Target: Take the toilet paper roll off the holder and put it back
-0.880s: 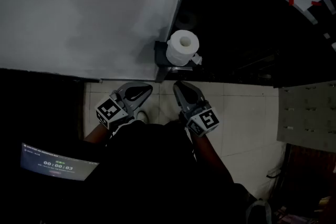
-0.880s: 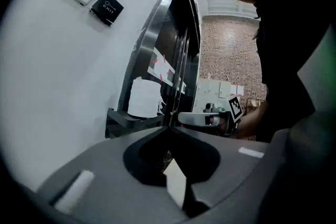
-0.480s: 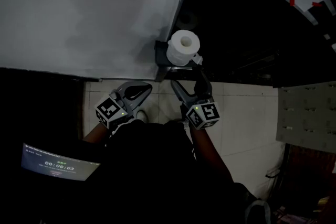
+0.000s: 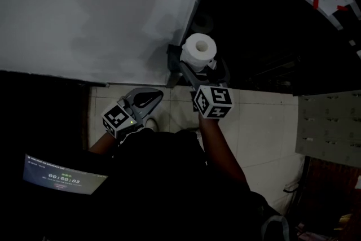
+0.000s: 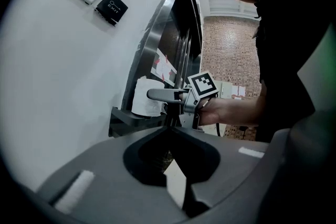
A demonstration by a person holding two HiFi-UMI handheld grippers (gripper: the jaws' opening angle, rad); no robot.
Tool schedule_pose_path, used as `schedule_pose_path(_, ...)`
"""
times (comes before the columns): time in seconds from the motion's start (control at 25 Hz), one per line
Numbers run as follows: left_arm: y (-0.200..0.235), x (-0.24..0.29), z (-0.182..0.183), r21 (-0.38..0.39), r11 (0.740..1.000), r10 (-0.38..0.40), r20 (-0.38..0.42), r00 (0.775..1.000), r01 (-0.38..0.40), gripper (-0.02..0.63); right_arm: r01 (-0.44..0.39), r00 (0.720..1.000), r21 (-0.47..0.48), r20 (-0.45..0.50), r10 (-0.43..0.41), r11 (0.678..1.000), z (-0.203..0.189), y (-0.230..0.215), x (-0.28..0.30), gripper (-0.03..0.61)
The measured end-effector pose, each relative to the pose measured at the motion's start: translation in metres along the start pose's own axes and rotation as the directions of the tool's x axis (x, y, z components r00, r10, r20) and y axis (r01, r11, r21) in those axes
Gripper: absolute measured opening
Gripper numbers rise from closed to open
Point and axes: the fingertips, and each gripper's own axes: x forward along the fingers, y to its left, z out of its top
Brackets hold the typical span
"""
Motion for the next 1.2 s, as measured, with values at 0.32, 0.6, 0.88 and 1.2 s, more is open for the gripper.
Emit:
schedule_pose_path(0.32, 0.001, -0.003, -0.002, -0.006, 1.000, 0.018, -0.001, 1.000, -0.018, 0.003, -0.002, 0.999, -0.066, -0.041, -0.001, 0.998, 0.004, 0.008, 0.020, 0.563)
schedule_pose_path(0.6, 0.001, -0.003, -0.002, -0.002, 1.000, 0.017, 0.001, 1.000, -0.017, 0.003, 0.034, 0.996, -0.124, -0.075, -0.044, 0.992, -0.001, 0.008, 0.030, 0.548)
schedule_pose_path(0.88, 0.002, -0.003, -0.002, -0.003, 1.000, 0.016, 0.001, 1.000, -0.016, 0.003, 0.020, 0.997, -0.127, -0.077, -0.030, 0.992, 0.000, 0.005, 0.028, 0.448)
schedule_pose_path(1.2, -0.001, 0.000, -0.003, 0.000, 1.000, 0.003, 0.002, 1.000, -0.003, 0.003, 0.011, 0.999, -0.150, -0.050, -0.019, 0.989, 0.013, 0.005, 0.018, 0.448)
